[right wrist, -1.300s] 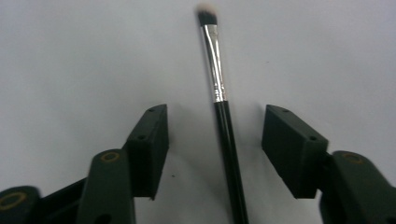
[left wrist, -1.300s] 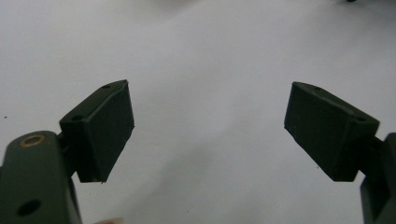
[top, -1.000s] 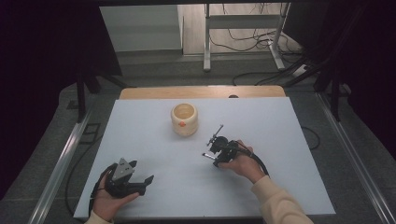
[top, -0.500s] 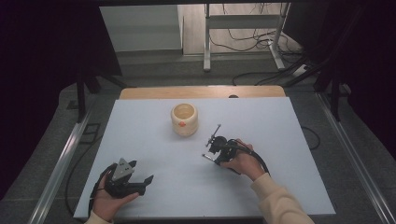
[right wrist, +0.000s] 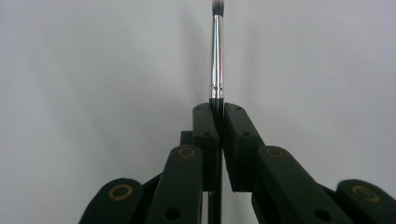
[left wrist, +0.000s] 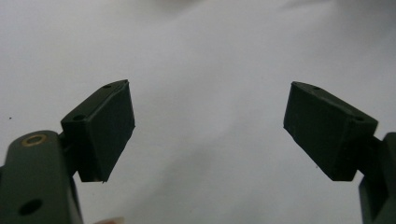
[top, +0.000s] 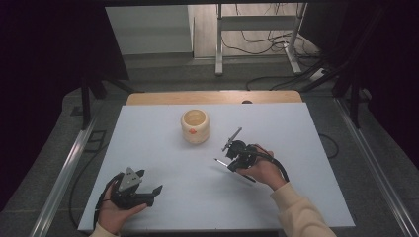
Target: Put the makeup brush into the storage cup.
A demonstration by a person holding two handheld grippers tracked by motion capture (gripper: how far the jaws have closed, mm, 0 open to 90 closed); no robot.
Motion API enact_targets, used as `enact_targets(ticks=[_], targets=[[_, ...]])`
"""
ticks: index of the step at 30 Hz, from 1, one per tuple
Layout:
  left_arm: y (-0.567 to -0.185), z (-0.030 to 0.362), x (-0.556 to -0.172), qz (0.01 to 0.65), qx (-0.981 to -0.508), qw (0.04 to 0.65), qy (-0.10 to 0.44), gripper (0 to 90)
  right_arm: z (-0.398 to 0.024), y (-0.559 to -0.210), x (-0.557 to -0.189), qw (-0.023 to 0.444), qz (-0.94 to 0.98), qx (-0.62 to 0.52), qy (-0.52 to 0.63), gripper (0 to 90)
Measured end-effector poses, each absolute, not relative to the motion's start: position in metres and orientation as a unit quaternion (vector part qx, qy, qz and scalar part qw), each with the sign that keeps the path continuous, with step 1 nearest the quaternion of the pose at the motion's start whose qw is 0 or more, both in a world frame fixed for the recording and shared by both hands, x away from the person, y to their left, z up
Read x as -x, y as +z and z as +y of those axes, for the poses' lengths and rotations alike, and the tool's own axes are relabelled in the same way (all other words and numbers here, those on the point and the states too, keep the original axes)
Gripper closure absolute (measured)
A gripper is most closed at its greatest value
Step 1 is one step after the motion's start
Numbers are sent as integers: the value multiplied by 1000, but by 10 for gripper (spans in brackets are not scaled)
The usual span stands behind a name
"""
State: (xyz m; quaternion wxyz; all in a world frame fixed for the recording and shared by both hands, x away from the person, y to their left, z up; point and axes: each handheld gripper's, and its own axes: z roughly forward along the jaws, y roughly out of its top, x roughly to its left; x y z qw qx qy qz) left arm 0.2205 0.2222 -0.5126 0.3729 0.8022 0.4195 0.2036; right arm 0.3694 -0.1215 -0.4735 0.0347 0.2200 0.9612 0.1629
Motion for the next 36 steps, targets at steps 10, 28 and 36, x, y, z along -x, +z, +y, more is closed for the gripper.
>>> enact_targets(ticks=[10, 28, 36], targets=[[-512, 222, -220, 420, -801, 374, 204, 166, -132, -457, -367, 59, 949, -231, 208, 836], [-512, 215, -224, 418, -803, 372, 204, 166, -145, -444, -361, 58, 934, -242, 257, 836], [-511, 210, -230, 416, -805, 370, 202, 165, -145, -441, -361, 61, 927, -245, 279, 836]])
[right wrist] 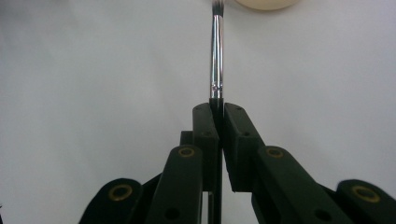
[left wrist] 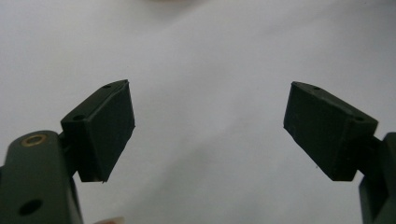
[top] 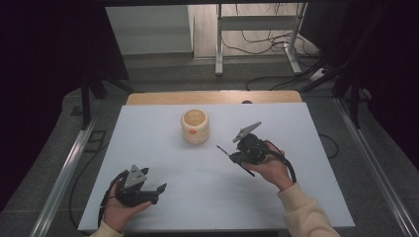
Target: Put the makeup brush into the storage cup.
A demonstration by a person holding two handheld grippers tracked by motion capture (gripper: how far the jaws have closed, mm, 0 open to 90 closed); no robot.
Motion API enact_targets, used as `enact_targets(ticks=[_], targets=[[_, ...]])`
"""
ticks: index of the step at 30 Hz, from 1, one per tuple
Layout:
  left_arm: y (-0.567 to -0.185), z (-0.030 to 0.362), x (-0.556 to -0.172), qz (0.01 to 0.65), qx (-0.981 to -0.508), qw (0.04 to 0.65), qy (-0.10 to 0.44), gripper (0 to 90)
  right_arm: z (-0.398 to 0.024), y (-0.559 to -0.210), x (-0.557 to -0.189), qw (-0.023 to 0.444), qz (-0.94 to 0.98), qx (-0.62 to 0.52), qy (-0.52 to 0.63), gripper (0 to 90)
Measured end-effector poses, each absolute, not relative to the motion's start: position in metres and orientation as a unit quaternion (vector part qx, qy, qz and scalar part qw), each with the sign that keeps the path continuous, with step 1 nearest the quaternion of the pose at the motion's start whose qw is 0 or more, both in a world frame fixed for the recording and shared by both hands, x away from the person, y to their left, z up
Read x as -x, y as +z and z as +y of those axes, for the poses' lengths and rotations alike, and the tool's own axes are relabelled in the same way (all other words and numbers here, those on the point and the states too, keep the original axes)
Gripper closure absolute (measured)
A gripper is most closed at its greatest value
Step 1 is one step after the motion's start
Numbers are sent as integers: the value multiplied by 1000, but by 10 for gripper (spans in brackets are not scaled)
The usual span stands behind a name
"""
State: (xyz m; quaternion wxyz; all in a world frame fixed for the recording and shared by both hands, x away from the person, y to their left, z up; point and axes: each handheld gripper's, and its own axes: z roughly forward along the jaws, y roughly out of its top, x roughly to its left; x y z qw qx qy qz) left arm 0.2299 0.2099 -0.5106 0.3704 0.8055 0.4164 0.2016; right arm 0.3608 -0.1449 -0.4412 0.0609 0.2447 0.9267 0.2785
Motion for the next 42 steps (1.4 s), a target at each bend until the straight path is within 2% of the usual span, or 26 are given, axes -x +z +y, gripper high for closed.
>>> enact_targets(ticks=[42], targets=[[-484, 174, -256, 402, -808, 391, 183, 169, -153, -426, -355, 71, 896, -263, 352, 836]])
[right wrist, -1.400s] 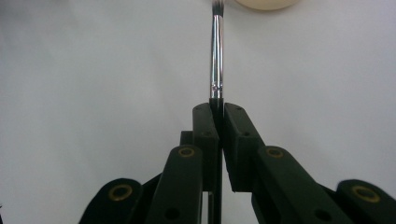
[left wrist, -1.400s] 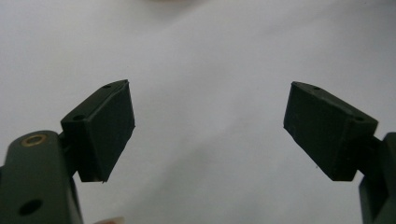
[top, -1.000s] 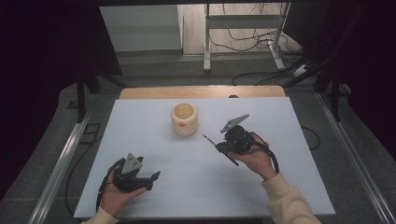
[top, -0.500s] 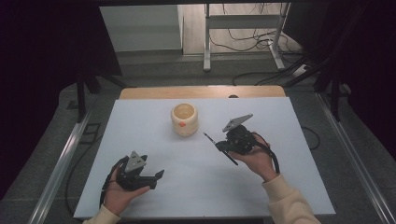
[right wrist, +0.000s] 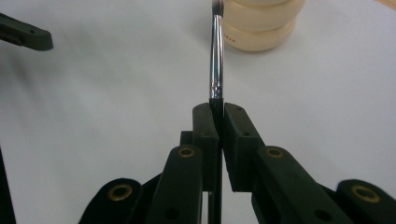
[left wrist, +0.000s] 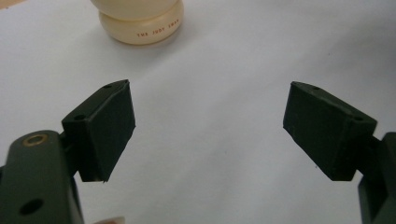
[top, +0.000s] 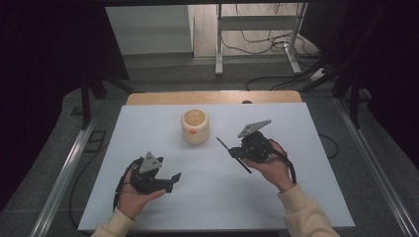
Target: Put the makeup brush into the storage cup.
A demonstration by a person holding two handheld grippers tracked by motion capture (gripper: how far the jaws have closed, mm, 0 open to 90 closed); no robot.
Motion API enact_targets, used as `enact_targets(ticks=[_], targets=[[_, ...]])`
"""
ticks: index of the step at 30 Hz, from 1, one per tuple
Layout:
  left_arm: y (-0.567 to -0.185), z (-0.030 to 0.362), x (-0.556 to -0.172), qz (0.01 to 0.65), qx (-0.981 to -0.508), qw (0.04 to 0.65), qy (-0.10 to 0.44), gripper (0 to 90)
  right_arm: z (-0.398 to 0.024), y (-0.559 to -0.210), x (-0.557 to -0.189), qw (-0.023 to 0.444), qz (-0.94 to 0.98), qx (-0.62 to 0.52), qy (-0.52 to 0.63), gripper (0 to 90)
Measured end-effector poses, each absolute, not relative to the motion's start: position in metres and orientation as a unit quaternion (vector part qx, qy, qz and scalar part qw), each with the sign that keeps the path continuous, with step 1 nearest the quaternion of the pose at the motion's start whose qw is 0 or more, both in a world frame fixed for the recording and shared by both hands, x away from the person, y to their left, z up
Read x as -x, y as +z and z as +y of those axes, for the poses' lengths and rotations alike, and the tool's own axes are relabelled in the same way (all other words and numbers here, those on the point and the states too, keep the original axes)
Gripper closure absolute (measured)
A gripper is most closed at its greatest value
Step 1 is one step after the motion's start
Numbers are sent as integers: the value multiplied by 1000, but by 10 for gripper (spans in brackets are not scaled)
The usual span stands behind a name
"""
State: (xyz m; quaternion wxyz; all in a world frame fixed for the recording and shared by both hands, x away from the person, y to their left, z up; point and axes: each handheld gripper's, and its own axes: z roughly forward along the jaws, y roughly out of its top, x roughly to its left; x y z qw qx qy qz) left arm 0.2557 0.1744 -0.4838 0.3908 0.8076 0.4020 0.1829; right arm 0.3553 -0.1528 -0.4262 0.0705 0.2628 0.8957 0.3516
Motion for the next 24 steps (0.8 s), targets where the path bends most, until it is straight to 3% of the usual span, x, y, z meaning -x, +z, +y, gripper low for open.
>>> enact_targets(ticks=[24], targets=[[-488, 177, -254, 398, -810, 391, 179, 170, -144, -427, -351, 82, 885, -263, 376, 836]])
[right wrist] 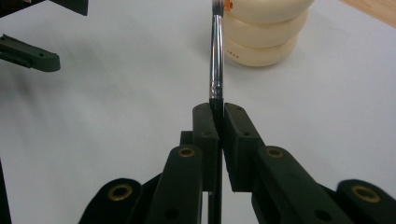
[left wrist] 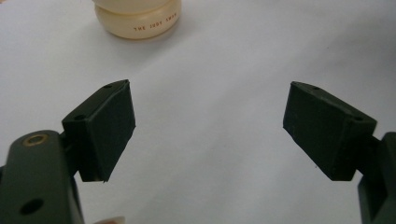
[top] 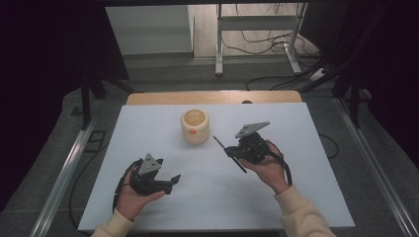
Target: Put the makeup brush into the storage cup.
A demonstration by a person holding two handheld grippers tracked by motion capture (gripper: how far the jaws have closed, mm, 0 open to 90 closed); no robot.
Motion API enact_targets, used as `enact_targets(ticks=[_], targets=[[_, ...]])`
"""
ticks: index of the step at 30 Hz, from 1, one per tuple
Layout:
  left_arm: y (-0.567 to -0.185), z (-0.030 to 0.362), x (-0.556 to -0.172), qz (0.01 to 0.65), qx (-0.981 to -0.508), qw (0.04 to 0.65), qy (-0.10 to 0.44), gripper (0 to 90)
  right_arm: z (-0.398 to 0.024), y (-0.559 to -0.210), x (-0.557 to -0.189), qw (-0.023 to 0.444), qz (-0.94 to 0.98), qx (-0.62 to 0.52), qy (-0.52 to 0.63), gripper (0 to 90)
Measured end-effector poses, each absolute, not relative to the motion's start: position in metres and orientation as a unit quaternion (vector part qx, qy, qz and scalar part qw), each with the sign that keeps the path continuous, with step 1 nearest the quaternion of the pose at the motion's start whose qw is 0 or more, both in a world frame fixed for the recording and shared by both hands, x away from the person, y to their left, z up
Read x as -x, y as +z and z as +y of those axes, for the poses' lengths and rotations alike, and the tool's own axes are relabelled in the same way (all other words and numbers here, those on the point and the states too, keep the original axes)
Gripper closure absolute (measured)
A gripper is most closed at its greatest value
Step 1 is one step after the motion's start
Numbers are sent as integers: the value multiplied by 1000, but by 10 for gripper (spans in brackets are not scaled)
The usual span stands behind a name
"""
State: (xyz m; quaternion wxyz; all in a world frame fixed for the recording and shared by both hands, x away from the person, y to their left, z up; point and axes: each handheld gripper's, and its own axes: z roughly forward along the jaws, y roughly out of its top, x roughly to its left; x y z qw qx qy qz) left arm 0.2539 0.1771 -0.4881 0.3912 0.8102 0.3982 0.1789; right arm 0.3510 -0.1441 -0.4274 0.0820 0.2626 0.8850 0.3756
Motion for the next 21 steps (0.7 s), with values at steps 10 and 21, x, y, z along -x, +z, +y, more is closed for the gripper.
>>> enact_targets(ticks=[10, 21], targets=[[-486, 169, -252, 389, -811, 399, 177, 172, -140, -428, -350, 81, 881, -262, 386, 836], [-484, 156, -254, 380, -813, 414, 155, 170, -136, -429, -348, 83, 876, -264, 395, 835]])
